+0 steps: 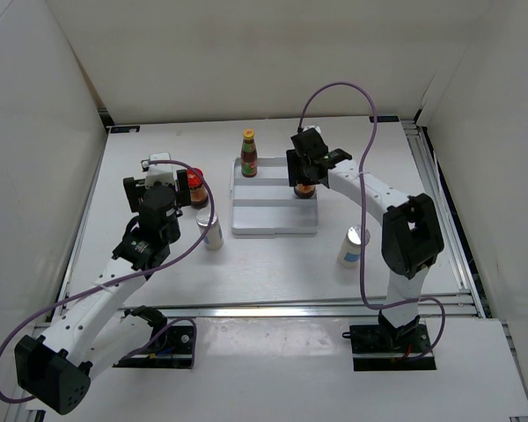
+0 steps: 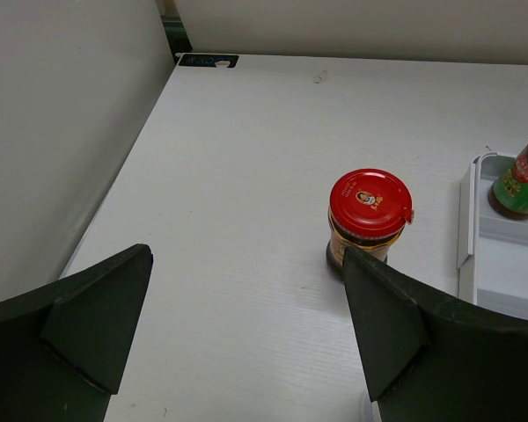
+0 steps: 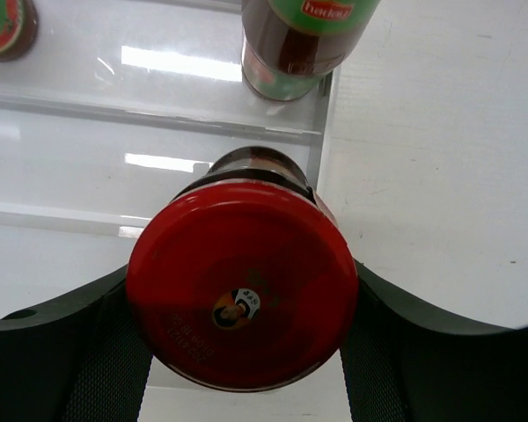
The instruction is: Organize the condiment bottles
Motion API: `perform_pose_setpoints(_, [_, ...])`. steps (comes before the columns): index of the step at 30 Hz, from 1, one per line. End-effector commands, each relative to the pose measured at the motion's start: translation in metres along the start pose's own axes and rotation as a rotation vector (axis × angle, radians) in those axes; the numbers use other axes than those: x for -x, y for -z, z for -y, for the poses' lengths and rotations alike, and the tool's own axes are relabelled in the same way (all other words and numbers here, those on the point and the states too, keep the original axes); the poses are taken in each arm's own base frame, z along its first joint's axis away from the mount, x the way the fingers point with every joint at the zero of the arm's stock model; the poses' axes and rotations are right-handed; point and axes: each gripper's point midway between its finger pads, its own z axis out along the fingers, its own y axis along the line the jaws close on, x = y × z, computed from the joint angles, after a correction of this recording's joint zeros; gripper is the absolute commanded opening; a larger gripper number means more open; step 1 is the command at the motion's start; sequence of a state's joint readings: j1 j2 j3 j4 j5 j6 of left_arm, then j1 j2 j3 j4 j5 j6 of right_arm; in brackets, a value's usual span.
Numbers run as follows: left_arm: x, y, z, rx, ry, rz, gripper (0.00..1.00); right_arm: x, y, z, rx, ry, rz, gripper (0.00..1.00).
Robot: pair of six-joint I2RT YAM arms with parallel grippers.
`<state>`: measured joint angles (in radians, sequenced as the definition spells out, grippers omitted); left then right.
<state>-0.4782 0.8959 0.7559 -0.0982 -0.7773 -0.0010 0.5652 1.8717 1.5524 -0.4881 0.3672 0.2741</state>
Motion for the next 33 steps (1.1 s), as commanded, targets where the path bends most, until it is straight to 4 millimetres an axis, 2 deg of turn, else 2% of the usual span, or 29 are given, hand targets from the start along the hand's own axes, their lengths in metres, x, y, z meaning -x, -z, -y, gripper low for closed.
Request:
perform_pose_setpoints(1, [0.010, 0.003, -0.002, 0.003, 0.032, 0.021, 1.00, 0.028, 0.011, -0.004, 0.018, -0.053, 0.107, 0.00])
perform_pose_setpoints(11, [0.010, 0.003, -0.002, 0.003, 0.032, 0.021, 1.00, 0.004, -0.006, -0.007, 0.017, -0.063, 0.036, 0.00])
perform_pose_setpoints(15, [0.010, 0.003, -0.002, 0.003, 0.032, 0.021, 1.00, 0.011, -0.008, -0.004, 0.023, -0.082, 0.020, 0.00])
perform_pose_setpoints(16, [0.010, 0.003, -0.002, 0.003, 0.032, 0.021, 1.00, 0.006, -0.010, -0.004, 0.016, -0.075, -0.003, 0.02])
perform_pose_setpoints(18, [0.010, 0.003, -0.002, 0.003, 0.032, 0.021, 1.00, 0.015, -0.010, -0.004, 0.023, -0.083, -0.002, 0.13])
perform_pose_setpoints(19, [0.010, 0.003, -0.002, 0.003, 0.032, 0.021, 1.00, 0.013, -0.011, -0.006, 0.031, -0.080, -0.016, 0.19])
perform_pose_setpoints(20, [0.010, 0.003, -0.002, 0.003, 0.032, 0.021, 1.00, 0.018, -0.010, -0.007, 0.035, -0.083, -0.005, 0.36])
perform_pose_setpoints(21, [0.010, 0.003, -0.002, 0.003, 0.032, 0.021, 1.00, 0.018, -0.010, -0.007, 0.035, -0.092, -0.005, 0.44])
perform_pose_setpoints(23, [0.010, 0.003, -0.002, 0.003, 0.032, 0.021, 1.00, 0.016, -0.009, -0.006, 0.032, -0.090, -0.014, 0.55])
perform_pose_setpoints(24, [0.010, 0.003, -0.002, 0.003, 0.032, 0.021, 1.00, 0.019, -0.008, -0.007, 0.035, -0.093, -0.005, 0.66])
perform_pose_setpoints(29, [0.010, 0.003, -0.002, 0.003, 0.032, 0.021, 1.00, 0.032, 0.006, -0.002, 0.020, -0.120, 0.027, 0.91])
perform_pose_setpoints(30, [0.010, 0.003, -0.002, 0.003, 0.032, 0.021, 1.00, 0.034, 0.011, 0.001, 0.010, -0.121, 0.033, 1.00])
perform_pose_setpoints(32, [0.010, 0.003, -0.002, 0.003, 0.032, 0.021, 1.00, 0.043, 0.018, 0.002, 0.009, -0.128, 0.058, 1.00])
perform_pose_setpoints(33, [0.010, 0.003, -0.002, 0.003, 0.032, 0.021, 1.00, 0.053, 0.029, 0.003, 0.019, -0.138, 0.090, 1.00])
